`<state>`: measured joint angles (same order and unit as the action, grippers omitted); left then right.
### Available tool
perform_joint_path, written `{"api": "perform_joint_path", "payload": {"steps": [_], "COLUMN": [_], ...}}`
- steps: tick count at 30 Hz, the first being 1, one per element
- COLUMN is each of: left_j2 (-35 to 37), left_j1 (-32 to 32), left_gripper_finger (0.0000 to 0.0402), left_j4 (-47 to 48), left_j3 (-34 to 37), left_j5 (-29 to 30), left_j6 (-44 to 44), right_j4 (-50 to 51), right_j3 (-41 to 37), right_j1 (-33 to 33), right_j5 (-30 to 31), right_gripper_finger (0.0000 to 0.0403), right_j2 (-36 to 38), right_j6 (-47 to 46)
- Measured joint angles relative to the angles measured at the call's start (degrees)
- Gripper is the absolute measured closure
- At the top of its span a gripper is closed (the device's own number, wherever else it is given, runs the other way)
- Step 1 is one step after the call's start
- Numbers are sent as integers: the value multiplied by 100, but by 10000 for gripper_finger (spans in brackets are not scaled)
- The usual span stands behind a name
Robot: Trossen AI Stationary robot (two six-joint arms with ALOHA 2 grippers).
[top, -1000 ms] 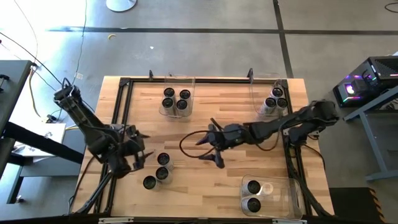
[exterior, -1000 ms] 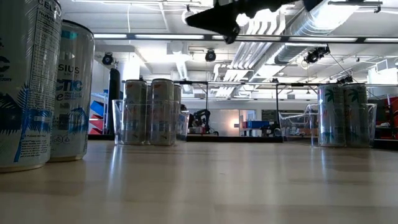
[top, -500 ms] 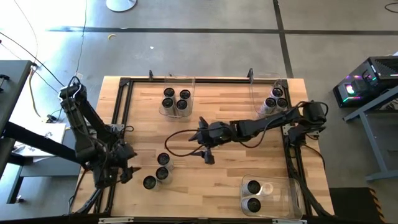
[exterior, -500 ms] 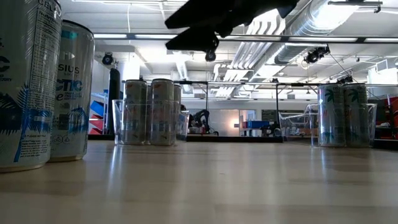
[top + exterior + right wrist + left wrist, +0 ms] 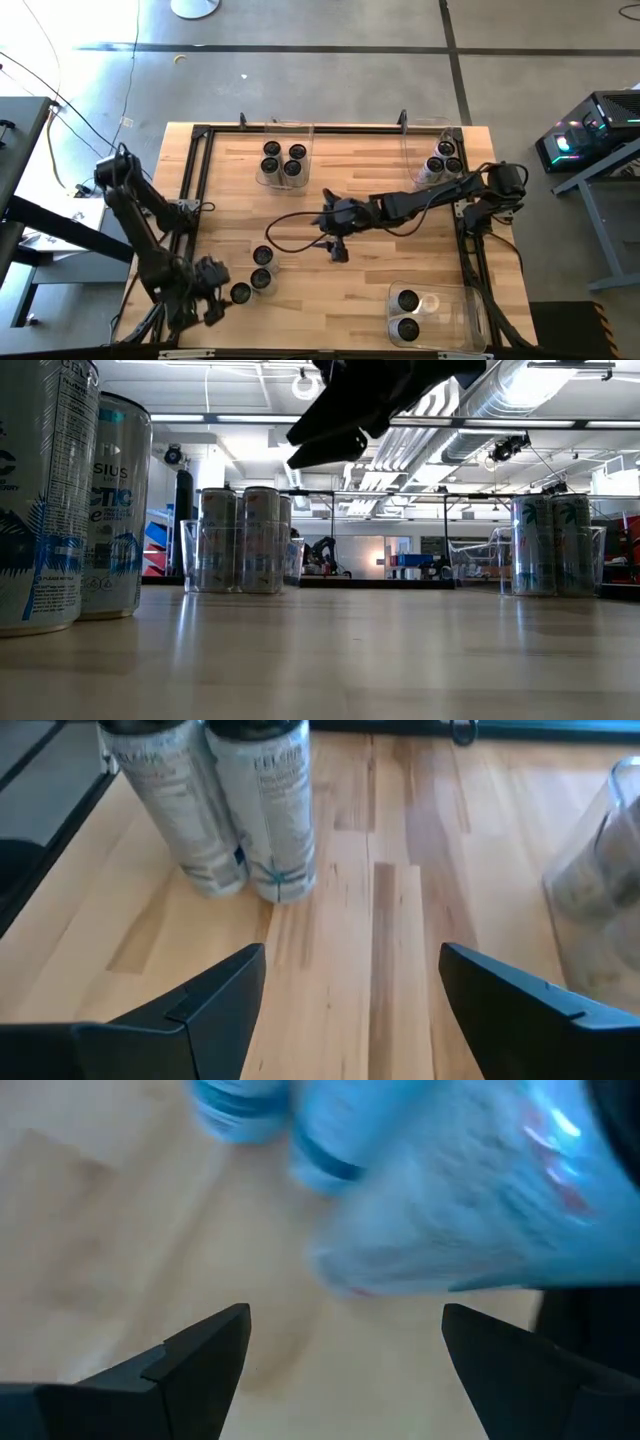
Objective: Sort soda cans
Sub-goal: Put the white/pink soda can into the top right transparent bin
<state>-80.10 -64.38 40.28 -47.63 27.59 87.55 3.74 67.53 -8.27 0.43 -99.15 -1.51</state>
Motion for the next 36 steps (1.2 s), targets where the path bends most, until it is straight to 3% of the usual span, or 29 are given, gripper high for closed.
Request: {"api": "perform_joint_path", "payload": {"steps": [6,13,20,30,36], "left_j2": [-1053,-1786,-1874,-1872,-1872], "left_j1": [-116,-255,-284,-235,-229], "left_gripper_finger": [78,78,78,79,122], "left_j4": [-441,-466,-272,-493,-407], "left_j3": [-414,-667,-642,-220,-32], "left_j5": [113,1216,2195,3047,3364], "left_j6": [38,-170,-571,-160,238], "right_j4": [67,-276,-804,-950,-924], "right_j3": [0,0,0,-2,-2], "right_j1": [-105,-469,-838,-947,-947], "right_j5": [2,475,1165,1357,1360], "right_gripper_finger": [108,108,108,108,108], "right_j2": [0,0,0,0,-49], "right_j6": [-205,-783,-909,-1115,-1160]}}
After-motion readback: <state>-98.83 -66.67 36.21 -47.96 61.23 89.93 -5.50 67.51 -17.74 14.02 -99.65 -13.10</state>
